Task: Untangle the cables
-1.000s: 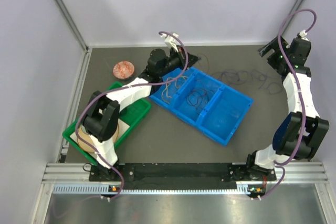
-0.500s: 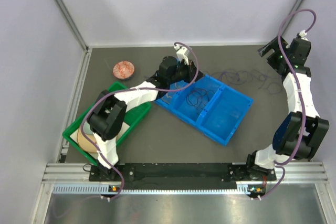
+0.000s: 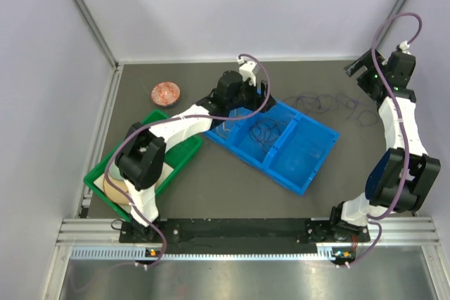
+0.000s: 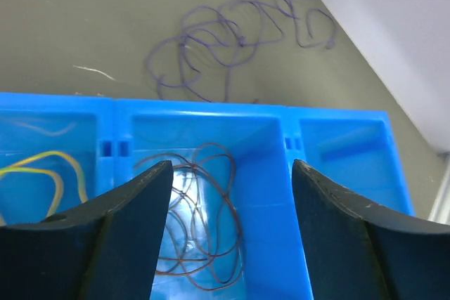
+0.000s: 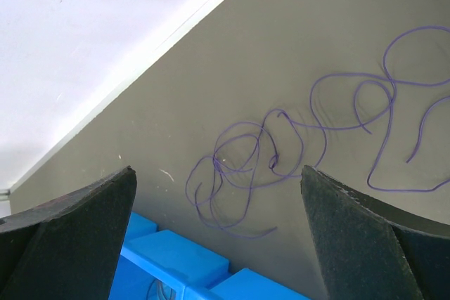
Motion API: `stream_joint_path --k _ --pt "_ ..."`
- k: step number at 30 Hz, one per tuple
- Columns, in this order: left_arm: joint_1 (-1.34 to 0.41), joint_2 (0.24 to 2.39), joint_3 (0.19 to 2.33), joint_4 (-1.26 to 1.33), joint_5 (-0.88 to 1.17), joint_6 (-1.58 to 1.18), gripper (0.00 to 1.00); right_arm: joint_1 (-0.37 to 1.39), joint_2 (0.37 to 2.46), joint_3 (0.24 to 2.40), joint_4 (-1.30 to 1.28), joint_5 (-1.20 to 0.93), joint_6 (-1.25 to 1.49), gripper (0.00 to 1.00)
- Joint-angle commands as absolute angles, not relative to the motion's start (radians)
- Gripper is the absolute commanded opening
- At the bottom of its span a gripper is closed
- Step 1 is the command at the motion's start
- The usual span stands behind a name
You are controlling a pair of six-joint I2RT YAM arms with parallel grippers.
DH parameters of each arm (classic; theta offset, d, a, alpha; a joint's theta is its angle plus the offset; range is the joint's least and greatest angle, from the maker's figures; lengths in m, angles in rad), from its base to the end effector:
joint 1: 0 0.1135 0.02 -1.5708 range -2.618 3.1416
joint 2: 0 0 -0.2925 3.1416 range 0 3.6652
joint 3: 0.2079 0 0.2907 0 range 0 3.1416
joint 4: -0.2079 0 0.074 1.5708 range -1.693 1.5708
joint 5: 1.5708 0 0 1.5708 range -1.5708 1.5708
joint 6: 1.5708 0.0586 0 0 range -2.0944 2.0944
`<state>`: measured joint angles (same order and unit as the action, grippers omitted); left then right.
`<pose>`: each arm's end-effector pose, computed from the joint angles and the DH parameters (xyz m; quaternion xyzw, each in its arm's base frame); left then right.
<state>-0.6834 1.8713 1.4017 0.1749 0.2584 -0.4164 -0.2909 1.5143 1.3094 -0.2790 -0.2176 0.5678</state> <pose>0.3879 -0.3352 0.2797 0.1821 0.7793 -0.3969 0.4495 0.3967 -0.1056 0.3454 0.3032 0.7970 0.1630 0.4963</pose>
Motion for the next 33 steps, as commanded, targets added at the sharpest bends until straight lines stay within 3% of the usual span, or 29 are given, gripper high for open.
stream_joint_path --k 1,10,20,26,30,33 --pt "-0.661 1.752 1.514 0.062 0.103 -0.316 0.75 -0.291 1.499 1.339 -0.259 -0.233 0.561 0.99" --pt "-0.474 1.785 1.592 -0.147 -0.092 -0.42 0.81 -0.288 1.496 1.339 -0.256 -0.245 0.564 0.99" --pt "-0.299 1.995 1.761 -0.48 -0.072 -0.748 0.75 -0.276 1.508 1.342 -0.256 -0.265 0.558 0.99" --pt "-0.282 1.988 1.692 -0.452 -0.113 -0.842 0.77 -0.27 1.514 1.341 -0.258 -0.262 0.557 0.99" --pt "-0.278 1.96 1.617 -0.46 -0.216 -0.928 0.84 -0.267 1.52 1.342 -0.258 -0.265 0.555 0.99" --pt "-0.262 1.971 1.601 -0.43 -0.177 -0.949 0.86 -0.261 1.528 1.342 -0.256 -0.268 0.554 0.99"
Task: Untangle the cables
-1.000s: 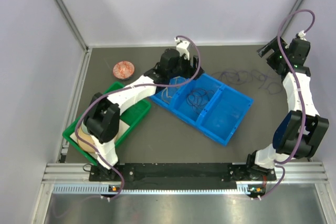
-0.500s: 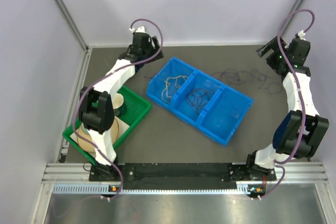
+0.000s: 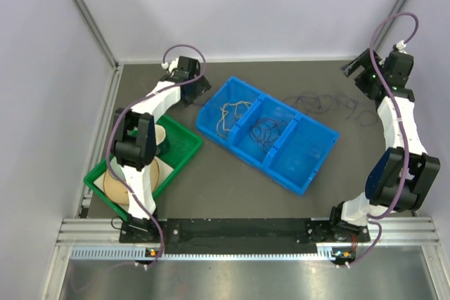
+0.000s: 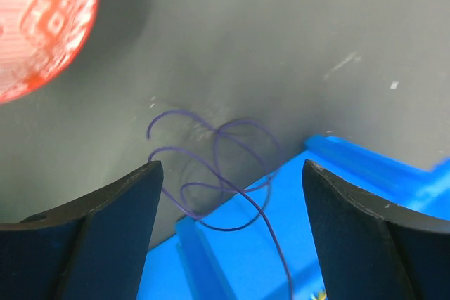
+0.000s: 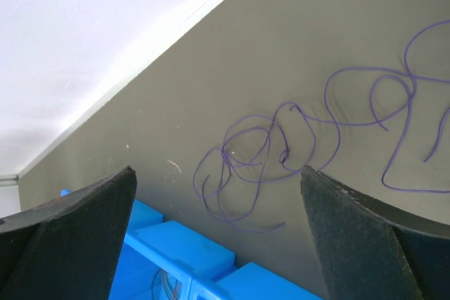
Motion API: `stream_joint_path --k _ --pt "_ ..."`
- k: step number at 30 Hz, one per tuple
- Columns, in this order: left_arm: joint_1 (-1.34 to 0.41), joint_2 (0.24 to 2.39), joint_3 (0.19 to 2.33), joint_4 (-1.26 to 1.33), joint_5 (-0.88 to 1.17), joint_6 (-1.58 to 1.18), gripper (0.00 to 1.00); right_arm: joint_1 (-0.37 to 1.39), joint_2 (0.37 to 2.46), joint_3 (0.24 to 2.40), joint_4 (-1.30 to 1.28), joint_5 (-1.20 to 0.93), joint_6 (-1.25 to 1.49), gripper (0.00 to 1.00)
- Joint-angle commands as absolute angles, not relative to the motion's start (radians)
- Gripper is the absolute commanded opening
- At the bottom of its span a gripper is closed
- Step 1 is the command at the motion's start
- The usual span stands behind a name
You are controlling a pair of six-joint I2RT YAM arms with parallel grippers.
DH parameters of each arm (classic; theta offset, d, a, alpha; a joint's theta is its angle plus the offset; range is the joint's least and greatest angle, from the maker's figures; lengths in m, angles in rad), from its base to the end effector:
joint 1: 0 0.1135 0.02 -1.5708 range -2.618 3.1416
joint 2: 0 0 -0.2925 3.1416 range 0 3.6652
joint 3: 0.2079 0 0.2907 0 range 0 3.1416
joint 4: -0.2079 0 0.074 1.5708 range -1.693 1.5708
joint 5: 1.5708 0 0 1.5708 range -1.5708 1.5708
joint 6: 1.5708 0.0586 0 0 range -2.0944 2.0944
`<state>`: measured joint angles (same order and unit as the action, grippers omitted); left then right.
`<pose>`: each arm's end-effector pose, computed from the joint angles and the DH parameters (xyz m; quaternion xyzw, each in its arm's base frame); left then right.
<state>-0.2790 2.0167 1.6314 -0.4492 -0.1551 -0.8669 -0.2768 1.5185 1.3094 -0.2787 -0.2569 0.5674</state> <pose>0.5032 -0.1347 0.2284 -0.2962 0.8822 -0.1338 0.3407 0.3993 -0.0980 0.3440 0.2880 0.8023 0.1826 0.4899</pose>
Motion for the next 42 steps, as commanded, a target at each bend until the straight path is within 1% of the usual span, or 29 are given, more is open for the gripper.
stream_joint_path --k 1,11,15,16,20,25,29,30,32,35,36,38,39,40,41,42 --pt "-0.259 1.977 1.605 -0.434 -0.166 -0.957 0.86 -0.259 1.531 1.344 -0.256 -0.268 0.555 0.99" --pt "-0.253 2.008 1.606 -0.449 -0.163 -0.997 0.86 -0.252 1.531 1.353 -0.258 -0.265 0.555 0.99" --pt "-0.253 1.974 1.628 -0.497 -0.195 -0.977 0.92 -0.252 1.529 1.35 -0.258 -0.267 0.555 0.99" --pt "-0.253 1.962 1.625 -0.499 -0.224 -0.971 0.96 -0.252 1.528 1.348 -0.258 -0.267 0.555 0.99" --pt "-0.253 1.908 1.603 -0.495 -0.236 -0.959 0.99 -0.247 1.529 1.351 -0.258 -0.267 0.555 0.99" --pt "-0.255 1.917 1.559 -0.48 -0.146 -0.992 0.99 -0.238 1.536 1.355 -0.256 -0.268 0.557 0.99" --pt "-0.255 1.962 1.546 -0.468 -0.109 -1.012 0.96 -0.23 1.537 1.354 -0.258 -0.268 0.557 0.99" --pt "-0.256 1.971 1.545 -0.463 -0.101 -1.019 0.93 -0.23 1.534 1.353 -0.256 -0.265 0.555 0.99" --pt "-0.256 1.997 1.548 -0.46 -0.1 -1.022 0.91 -0.23 1.531 1.35 -0.258 -0.264 0.555 0.99" --pt "-0.256 2.011 1.551 -0.45 -0.101 -1.029 0.76 -0.23 1.529 1.35 -0.256 -0.264 0.554 0.99" --pt "-0.256 2.013 1.551 -0.443 -0.11 -1.028 0.62 -0.23 1.528 1.35 -0.258 -0.261 0.554 0.99" --pt "-0.256 2.014 1.563 -0.44 -0.123 -1.022 0.44 -0.23 1.528 1.35 -0.258 -0.264 0.555 0.99" --pt "-0.256 2.014 1.571 -0.44 -0.138 -1.013 0.27 -0.23 1.528 1.35 -0.258 -0.264 0.555 0.99" --pt "-0.255 2.019 1.58 -0.448 -0.144 -1.006 0.18 -0.23 1.529 1.35 -0.258 -0.264 0.555 0.99" --pt "-0.255 2.022 1.603 -0.451 -0.15 -1.0 0.08 -0.23 1.529 1.348 -0.258 -0.265 0.555 0.99" --pt "-0.253 2.025 1.615 -0.456 -0.152 -0.993 0.0 -0.23 1.529 1.35 -0.258 -0.267 0.555 0.99"
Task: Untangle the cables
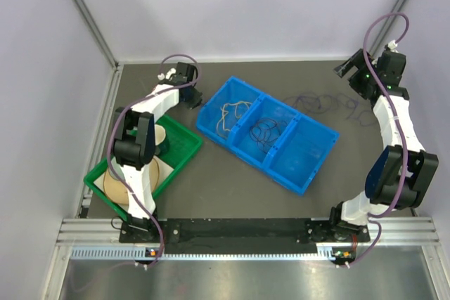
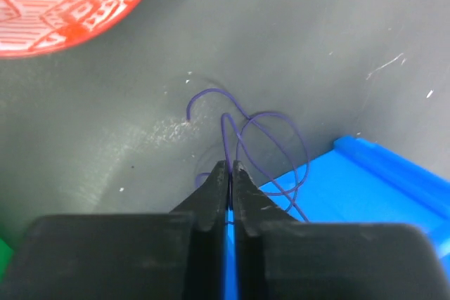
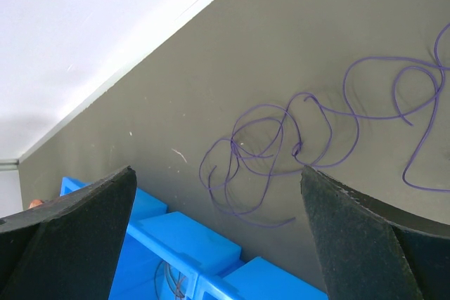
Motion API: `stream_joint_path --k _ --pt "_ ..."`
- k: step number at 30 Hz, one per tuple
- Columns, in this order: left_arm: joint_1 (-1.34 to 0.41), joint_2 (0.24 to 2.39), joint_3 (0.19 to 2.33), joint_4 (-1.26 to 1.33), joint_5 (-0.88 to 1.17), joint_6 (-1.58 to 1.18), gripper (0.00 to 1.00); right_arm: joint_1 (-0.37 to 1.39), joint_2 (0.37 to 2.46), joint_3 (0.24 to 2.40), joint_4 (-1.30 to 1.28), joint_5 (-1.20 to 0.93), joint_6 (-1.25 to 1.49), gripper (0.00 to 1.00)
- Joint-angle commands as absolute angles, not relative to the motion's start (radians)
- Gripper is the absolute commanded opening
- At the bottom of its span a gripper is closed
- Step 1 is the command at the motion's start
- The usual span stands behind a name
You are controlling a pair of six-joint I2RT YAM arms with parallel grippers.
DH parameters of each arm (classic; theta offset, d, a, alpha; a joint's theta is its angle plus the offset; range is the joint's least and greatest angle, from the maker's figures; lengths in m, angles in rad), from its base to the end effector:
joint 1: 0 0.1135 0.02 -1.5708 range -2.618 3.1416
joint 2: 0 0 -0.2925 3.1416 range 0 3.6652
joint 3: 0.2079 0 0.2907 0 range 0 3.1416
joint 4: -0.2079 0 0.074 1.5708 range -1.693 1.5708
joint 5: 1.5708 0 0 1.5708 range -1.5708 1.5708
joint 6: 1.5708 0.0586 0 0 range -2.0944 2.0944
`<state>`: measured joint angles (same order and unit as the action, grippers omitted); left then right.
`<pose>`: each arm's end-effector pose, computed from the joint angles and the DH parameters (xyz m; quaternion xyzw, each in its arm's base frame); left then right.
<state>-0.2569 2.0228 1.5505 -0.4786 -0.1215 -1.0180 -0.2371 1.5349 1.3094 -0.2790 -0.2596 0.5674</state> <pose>0.4904 -0.1215 0.1931 -0.3703 0.8757 -0.1347 0.2791 0.4065 -0.0827 0.3375 0.2738 0.8116 0.1928 0.4788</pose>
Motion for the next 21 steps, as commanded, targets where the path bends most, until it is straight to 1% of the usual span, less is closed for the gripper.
stream_joint_path --k 1,7,10,11,12,16,21 --pt "-0.253 2.031 1.63 -0.466 -0.153 -0.983 0.0 -0.23 1.529 1.35 -0.258 -0.267 0.555 0.99" --pt "-0.259 1.985 1.795 -0.416 -0.147 -0.864 0.0 -0.23 1.525 1.35 -0.256 -0.264 0.557 0.99" --pt "-0.265 1.953 1.874 -0.29 -0.046 -0.786 0.0 -0.23 1.517 1.348 -0.256 -0.253 0.558 0.99" --pt "-0.265 1.945 1.882 -0.208 0.041 -0.782 0.0 -0.23 1.513 1.348 -0.255 -0.247 0.558 0.99" --pt "-0.267 1.936 1.89 -0.172 0.07 -0.785 0.0 -0.23 1.511 1.345 -0.253 -0.245 0.56 0.99" --pt "-0.293 1.953 2.056 -0.17 0.126 -0.752 0.0 -0.23 1.505 1.345 -0.253 -0.248 0.563 0.99" --pt "-0.324 1.922 2.135 -0.127 0.176 -0.724 0.0 -0.23 1.493 1.339 -0.253 -0.235 0.563 0.99"
